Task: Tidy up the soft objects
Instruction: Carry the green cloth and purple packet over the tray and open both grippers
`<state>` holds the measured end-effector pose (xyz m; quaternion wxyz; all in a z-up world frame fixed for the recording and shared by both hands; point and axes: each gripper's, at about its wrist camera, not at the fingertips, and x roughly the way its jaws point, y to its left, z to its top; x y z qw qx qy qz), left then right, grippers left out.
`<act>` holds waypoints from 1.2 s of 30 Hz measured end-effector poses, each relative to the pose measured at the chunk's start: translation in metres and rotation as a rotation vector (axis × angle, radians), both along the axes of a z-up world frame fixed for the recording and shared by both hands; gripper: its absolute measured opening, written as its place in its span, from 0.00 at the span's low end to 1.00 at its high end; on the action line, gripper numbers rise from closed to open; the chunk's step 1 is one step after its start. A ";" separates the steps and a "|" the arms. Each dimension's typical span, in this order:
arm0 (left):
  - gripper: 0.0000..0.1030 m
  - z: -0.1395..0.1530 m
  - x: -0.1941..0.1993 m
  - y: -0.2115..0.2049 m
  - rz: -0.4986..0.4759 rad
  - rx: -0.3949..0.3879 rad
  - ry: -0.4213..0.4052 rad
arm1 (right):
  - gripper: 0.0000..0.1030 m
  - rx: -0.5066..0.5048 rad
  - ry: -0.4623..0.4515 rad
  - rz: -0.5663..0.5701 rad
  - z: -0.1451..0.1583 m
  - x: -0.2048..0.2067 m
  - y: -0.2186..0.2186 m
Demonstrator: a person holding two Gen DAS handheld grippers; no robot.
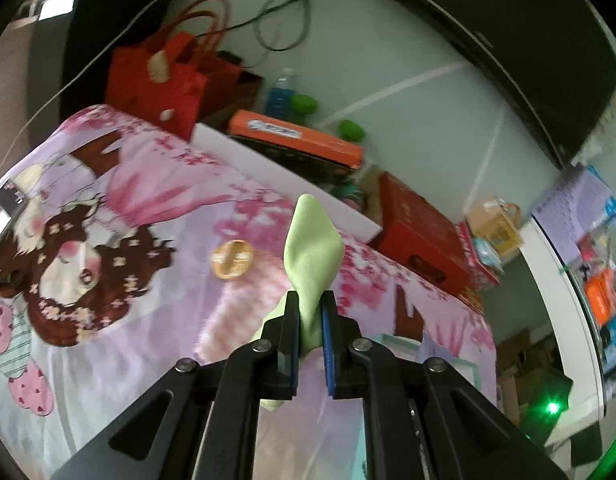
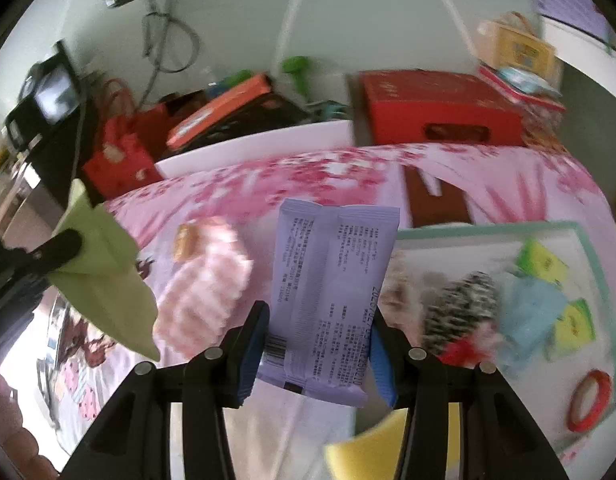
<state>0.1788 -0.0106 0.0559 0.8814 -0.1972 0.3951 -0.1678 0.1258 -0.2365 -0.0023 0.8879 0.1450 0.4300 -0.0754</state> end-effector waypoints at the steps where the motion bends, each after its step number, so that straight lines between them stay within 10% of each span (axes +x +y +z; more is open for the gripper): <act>1: 0.09 0.002 -0.002 -0.007 -0.024 -0.002 -0.012 | 0.49 -0.004 0.007 -0.022 0.001 -0.003 -0.007; 25: 0.09 0.006 -0.062 -0.164 -0.578 -0.061 -0.148 | 0.49 0.005 0.094 -0.476 -0.001 -0.088 -0.166; 36: 0.09 -0.023 -0.065 -0.202 -0.652 -0.013 -0.088 | 0.50 0.019 0.124 -0.496 -0.009 -0.098 -0.181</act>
